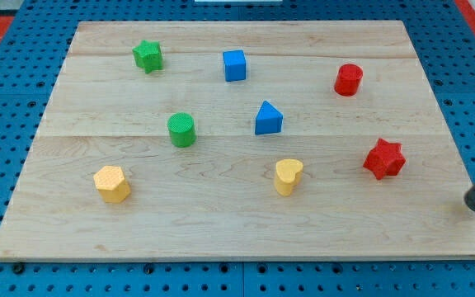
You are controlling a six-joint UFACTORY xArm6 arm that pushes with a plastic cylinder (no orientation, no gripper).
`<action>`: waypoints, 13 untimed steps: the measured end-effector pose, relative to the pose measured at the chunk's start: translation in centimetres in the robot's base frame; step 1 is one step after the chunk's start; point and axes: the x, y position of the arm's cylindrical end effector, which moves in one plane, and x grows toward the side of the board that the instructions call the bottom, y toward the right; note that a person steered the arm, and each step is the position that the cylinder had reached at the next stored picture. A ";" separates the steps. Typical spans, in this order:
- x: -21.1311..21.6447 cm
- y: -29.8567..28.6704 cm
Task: Make a group of yellow blocks and red blocks towards center right
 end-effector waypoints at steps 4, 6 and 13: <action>-5.7 -11.2; -1.6 -9.7; -7.7 -13.1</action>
